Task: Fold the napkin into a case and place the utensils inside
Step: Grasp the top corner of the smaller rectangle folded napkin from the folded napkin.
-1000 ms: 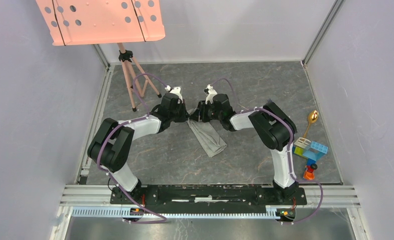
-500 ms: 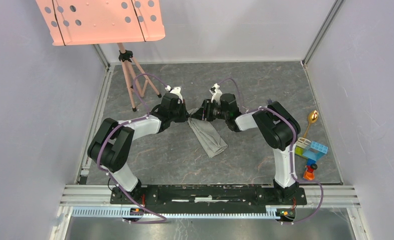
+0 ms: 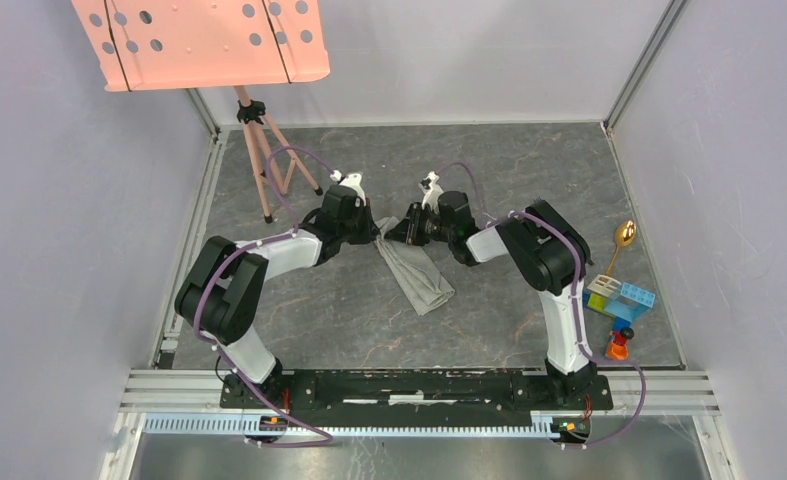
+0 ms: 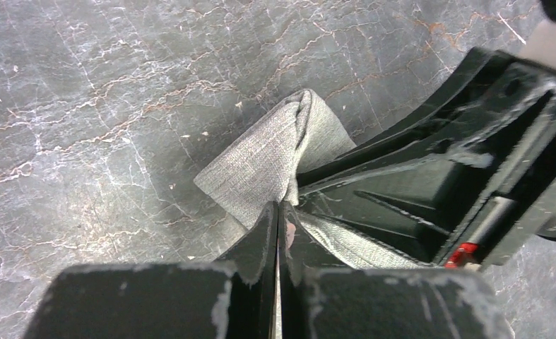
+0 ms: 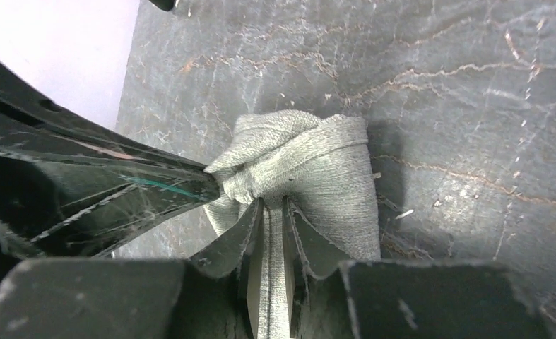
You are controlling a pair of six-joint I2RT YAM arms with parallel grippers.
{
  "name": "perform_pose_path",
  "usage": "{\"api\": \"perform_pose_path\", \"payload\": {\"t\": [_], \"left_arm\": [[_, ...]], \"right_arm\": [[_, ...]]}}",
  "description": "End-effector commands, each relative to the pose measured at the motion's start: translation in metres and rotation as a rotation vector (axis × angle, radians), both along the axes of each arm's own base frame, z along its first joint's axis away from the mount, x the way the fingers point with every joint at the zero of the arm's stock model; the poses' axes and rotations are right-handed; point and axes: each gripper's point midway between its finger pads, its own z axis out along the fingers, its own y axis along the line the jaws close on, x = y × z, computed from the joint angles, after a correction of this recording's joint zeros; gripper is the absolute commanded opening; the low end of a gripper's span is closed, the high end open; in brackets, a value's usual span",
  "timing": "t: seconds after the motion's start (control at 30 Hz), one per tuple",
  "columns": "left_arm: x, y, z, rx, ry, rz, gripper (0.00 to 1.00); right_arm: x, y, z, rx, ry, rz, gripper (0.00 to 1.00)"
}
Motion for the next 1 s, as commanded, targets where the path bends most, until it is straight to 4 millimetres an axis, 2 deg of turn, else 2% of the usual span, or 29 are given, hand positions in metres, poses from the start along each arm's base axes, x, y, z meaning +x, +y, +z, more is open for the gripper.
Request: {"api": "perform_pose_path", "payload": {"t": [0.0,0.13,0.17,0.3,0.4,0.5,0.63,0.8,0.97], "left_arm": [[0.013,-0.016,0.021,-0.07,-0.037,-0.009,0.02],[0.013,-0.021,0.014,-0.084,-0.012,-0.01,0.02],[0.014,-0.021,0.012,-0.084,-0.006,-0.004,0.02],[0.016,-0.023,0.006,-0.063,0.035,-0.004,0.02],[0.015,-0.014,0.002,-0.031,0.051,0.031,0.02],[0.012,-0.005,0.011,-0.026,0.007,0.051,0.02],[0.011,-0.004,0.014,-0.006,0.006,0.037,0.02],[0.011,-0.007,0.012,-0.017,0.016,0.026,0.02],[0.01,-0.01,0.012,-0.027,0.02,0.014,0.02]], "right_arm": [[0.005,0.02,0.005,0.03,-0.02,0.012,0.2],[0.006,0.037,-0.01,-0.051,-0.031,0.031,0.2],[0.005,0.036,-0.017,-0.094,-0.021,0.031,0.2],[0.006,0.016,-0.022,-0.16,-0.034,-0.005,0.24],[0.005,0.004,-0.011,-0.115,-0.033,-0.001,0.27],[0.007,-0.004,0.008,-0.087,-0.072,-0.011,0.3],[0.01,-0.002,0.019,-0.057,-0.086,0.001,0.32],[0.012,0.0,0.024,-0.029,-0.087,-0.013,0.21],[0.017,0.005,0.02,-0.017,-0.077,-0.011,0.12]]}}
